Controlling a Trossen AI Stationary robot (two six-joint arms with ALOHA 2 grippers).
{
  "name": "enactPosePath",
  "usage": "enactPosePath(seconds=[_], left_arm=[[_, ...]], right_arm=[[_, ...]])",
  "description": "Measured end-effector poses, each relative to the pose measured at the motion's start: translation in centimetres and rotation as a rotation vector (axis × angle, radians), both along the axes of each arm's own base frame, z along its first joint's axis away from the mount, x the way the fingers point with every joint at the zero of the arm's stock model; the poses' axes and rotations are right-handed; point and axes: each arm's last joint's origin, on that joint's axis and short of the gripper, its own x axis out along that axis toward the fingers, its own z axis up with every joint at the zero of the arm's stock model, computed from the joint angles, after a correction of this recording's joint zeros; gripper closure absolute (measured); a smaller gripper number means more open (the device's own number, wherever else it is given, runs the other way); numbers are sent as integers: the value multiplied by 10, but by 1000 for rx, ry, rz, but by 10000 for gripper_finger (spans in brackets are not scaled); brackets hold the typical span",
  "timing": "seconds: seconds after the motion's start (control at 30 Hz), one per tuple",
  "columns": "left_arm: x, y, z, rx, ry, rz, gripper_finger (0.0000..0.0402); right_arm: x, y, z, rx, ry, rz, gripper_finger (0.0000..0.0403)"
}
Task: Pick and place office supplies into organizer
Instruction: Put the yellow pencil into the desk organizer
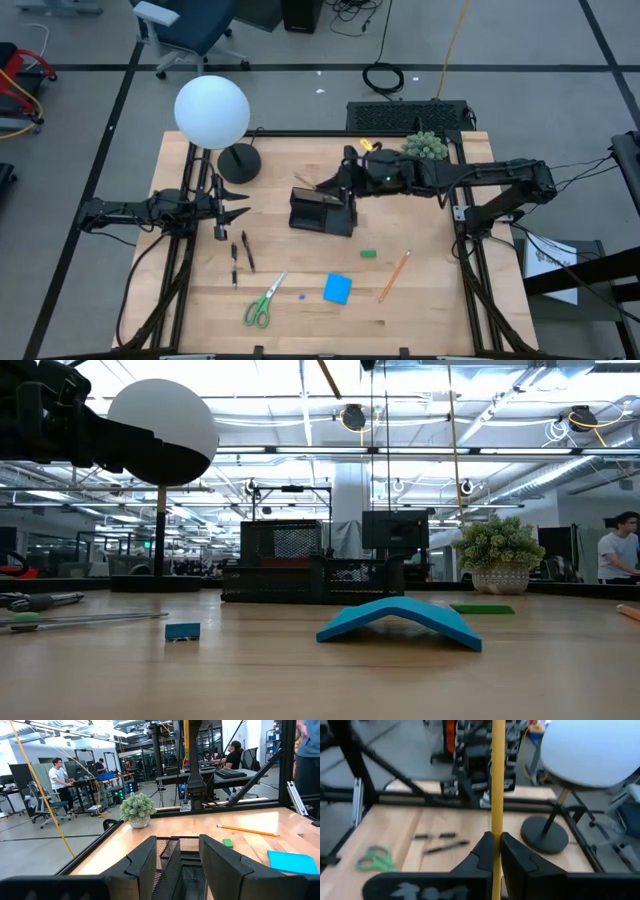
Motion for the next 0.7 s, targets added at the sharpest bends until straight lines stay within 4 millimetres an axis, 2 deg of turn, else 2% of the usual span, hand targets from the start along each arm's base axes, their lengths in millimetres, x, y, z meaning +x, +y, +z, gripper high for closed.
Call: enactPosePath(seconds=[0.3,0.7], left_arm=[[0,0,0,0,0,0,247],[0,0,0,6,-1,4,247]], right_arm=[[4,-12,19,189,-210,-76,394],[6,-16,17,367,-226,-127,394]])
